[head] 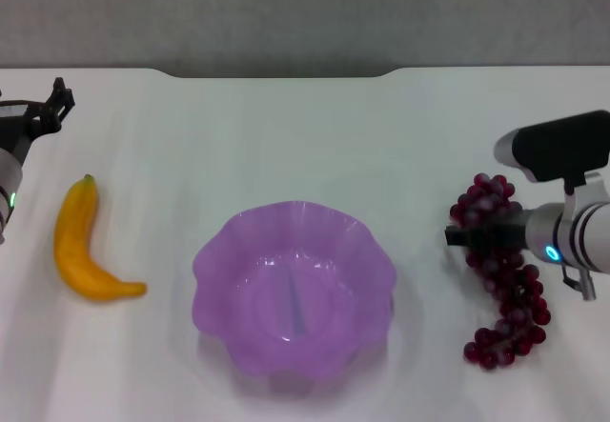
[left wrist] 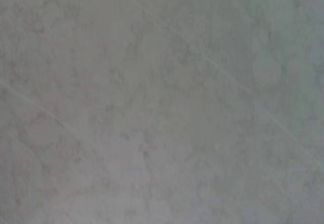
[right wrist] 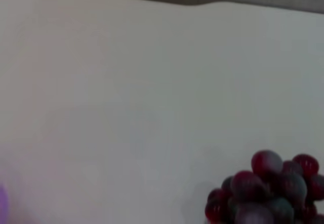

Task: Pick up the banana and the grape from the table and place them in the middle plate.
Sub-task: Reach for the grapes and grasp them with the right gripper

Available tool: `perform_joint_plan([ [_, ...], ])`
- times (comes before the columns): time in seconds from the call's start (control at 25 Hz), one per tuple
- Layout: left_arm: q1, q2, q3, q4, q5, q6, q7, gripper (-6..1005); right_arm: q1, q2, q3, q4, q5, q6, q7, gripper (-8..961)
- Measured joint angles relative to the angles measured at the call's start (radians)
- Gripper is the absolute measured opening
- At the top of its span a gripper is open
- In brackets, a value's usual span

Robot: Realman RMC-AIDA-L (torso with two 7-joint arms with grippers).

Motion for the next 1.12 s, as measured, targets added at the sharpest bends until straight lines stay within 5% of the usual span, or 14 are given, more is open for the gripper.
perform_joint_plan([
  [0.84,-0.007,-0.003,0.000,0.000,0.000,0.000,0.000,893,0.007,0.005,-0.063,0.088,0.001,-0.074,0.003,877],
  [1.12,-0.007,-0.003,0.000,0.000,0.000,0.000,0.000,893,-0.003,0.005,-0.068,0.088,0.022,-0.118,0.006,781],
])
